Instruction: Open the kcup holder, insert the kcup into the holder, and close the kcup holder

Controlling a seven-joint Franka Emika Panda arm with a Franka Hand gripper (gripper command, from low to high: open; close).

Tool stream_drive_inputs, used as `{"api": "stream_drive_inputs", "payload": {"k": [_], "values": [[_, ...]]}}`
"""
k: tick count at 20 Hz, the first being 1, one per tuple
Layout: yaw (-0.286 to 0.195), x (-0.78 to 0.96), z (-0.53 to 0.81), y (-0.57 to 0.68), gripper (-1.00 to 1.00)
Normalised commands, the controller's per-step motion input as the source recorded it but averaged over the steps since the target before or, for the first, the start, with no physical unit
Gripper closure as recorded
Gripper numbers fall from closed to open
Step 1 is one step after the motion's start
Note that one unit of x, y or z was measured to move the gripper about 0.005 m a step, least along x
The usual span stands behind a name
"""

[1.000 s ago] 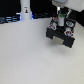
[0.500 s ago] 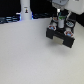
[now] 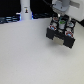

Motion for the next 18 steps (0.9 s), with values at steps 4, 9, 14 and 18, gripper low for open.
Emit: {"api": "stream_drive_inputs", "payload": {"k": [4, 9, 14, 18], "values": [[0.152, 0.18, 0.16, 0.12, -1.0], [0.205, 0.17, 0.44, -0.01, -1.0], [0.196, 0.13, 0.56, -0.32, -1.0], [0.149, 0.23, 0.36, -0.49, -1.0]]}}
